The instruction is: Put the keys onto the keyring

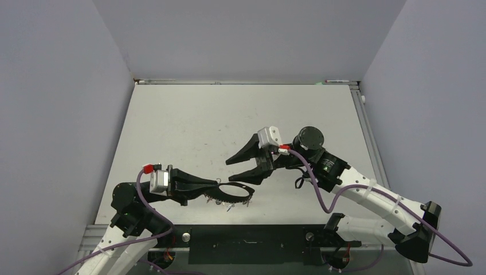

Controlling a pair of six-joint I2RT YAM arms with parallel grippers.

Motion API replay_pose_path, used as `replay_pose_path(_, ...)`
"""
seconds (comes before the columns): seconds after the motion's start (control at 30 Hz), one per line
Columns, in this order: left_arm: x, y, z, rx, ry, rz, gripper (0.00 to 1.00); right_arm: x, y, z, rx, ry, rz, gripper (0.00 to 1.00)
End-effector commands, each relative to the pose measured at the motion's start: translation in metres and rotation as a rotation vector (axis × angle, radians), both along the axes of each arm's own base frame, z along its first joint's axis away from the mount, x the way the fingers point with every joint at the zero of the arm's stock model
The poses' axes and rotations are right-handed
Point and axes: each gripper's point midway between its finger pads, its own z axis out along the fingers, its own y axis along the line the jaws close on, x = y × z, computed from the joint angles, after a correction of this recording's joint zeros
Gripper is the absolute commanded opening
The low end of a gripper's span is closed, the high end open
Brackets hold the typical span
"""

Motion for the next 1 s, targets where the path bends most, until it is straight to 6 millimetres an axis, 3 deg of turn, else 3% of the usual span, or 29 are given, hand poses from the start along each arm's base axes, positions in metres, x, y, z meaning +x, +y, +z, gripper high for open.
replay_pose_path(0.0, -0.006, 0.005, 0.022, -0.053, -0.072, 0.003, 0.0, -0.016, -0.002, -0.015, -0.069, -0.016, 0.135, 0.44)
replay_pose_path(0.17, -0.009, 0.004, 0.021, -0.049, -0.074, -0.021, 0.0, -0.016, 0.003, -0.023, -0.117, -0.02, 0.171, 0.38)
replay_pose_path(0.47, -0.01, 0.003, 0.018, -0.041, -0.071, -0.032, 0.0, -0.013, 0.01, -0.019, -0.101, 0.005, 0.182, 0.32)
replay_pose_path(0.97, -0.012, 0.002, 0.015, -0.03, -0.07, -0.046, 0.0, -0.014, 0.023, -0.016, -0.093, 0.041, 0.203, 0.3)
